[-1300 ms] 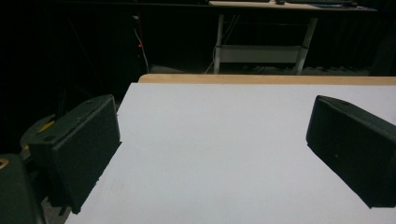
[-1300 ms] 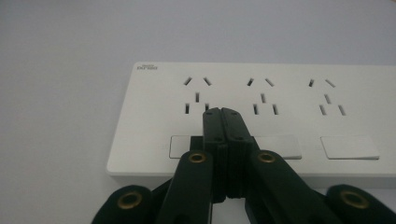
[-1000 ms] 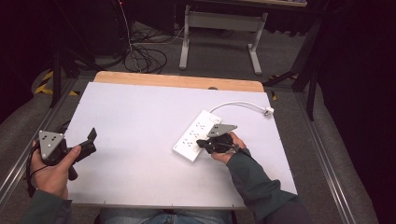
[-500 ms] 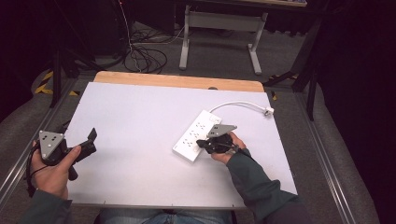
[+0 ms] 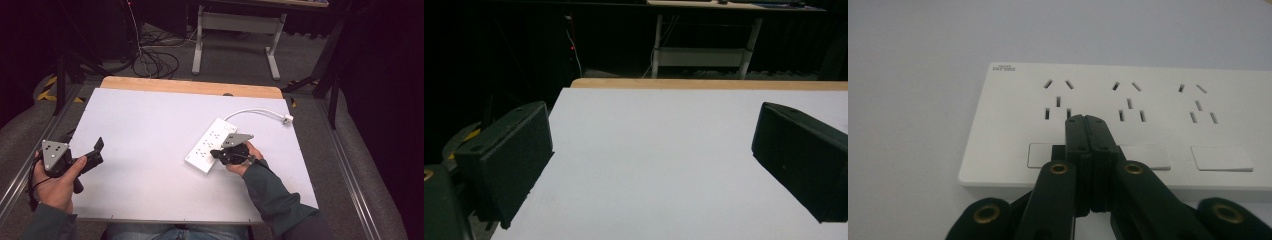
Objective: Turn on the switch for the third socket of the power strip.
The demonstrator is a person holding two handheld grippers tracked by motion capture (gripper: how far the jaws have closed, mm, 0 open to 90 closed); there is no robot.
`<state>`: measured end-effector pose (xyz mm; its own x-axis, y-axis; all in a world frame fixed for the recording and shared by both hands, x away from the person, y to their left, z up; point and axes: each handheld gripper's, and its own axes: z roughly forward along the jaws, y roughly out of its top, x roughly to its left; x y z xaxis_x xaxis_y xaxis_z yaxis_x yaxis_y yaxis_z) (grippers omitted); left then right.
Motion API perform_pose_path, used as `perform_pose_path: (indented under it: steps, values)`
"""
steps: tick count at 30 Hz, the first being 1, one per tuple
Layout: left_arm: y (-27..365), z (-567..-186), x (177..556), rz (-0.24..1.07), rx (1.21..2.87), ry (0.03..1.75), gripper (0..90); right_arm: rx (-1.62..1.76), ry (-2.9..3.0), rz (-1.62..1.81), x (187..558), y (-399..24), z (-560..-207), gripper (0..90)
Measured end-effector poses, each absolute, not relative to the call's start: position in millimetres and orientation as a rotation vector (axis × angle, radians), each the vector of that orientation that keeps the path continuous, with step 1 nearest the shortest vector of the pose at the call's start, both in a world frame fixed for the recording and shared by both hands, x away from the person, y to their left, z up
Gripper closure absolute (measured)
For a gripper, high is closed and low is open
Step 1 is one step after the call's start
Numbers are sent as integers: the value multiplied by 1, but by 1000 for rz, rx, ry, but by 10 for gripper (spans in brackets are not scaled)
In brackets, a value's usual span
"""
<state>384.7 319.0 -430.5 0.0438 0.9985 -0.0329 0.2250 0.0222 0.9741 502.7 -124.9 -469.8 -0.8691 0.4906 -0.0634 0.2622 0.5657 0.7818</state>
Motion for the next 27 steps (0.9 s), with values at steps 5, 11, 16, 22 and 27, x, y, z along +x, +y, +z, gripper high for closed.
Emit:
perform_pose_path:
  steps: [5,11,16,22,27]
  values:
    - [319,-431,385,1030,1371,1352,36,622,2528,1192,503,-124,-470,900]
    - [319,-431,385,1032,1370,1354,36,613,2528,1172,502,-124,-472,900]
    - [319,-431,385,1030,1373,1351,36,614,2525,1173,502,-124,-472,900]
    - [318,-431,385,1027,1373,1350,36,611,2523,1168,501,-124,-472,900]
    - [318,-431,385,1024,1373,1347,37,616,2520,1169,501,-124,-472,900]
